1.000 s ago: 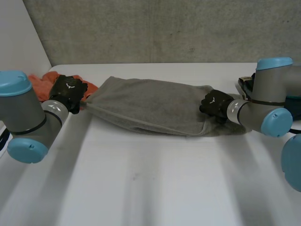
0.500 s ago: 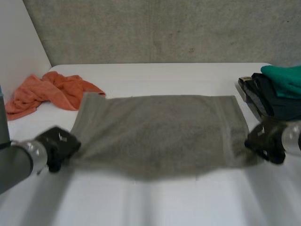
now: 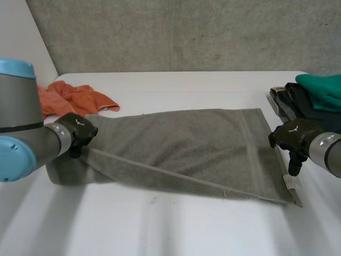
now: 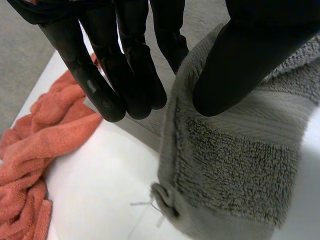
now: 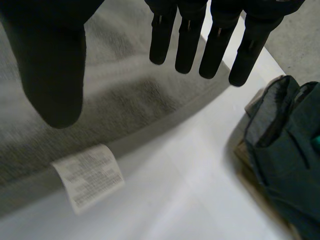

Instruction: Fold the laundry.

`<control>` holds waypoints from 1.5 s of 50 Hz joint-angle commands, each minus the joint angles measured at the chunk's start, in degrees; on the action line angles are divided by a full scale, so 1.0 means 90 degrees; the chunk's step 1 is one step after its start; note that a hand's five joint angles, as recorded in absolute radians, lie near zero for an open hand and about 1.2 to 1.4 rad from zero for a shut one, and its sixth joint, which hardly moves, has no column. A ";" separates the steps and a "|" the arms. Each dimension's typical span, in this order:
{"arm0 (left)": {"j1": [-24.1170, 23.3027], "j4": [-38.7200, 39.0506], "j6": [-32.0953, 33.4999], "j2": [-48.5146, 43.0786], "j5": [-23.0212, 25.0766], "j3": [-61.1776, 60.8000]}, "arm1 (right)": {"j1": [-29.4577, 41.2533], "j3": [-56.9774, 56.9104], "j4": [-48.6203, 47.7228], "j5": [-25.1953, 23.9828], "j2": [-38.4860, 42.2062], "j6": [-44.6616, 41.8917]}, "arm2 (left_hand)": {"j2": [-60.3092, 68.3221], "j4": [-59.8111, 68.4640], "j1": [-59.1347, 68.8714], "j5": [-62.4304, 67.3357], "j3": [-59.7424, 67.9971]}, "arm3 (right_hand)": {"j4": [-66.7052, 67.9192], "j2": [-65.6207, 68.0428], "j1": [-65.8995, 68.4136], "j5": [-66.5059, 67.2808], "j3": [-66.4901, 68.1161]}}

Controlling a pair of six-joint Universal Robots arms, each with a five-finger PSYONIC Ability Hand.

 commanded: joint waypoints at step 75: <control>-0.0115 0.0596 -0.0754 -0.0085 -0.0069 0.0989 | 0.0896 -0.2748 -0.0337 0.0693 0.1758 0.1476 | 0.1264 0.1264 0.1438 0.1466 0.1313 | 0.1073 0.1104 0.1060 0.1210 0.1082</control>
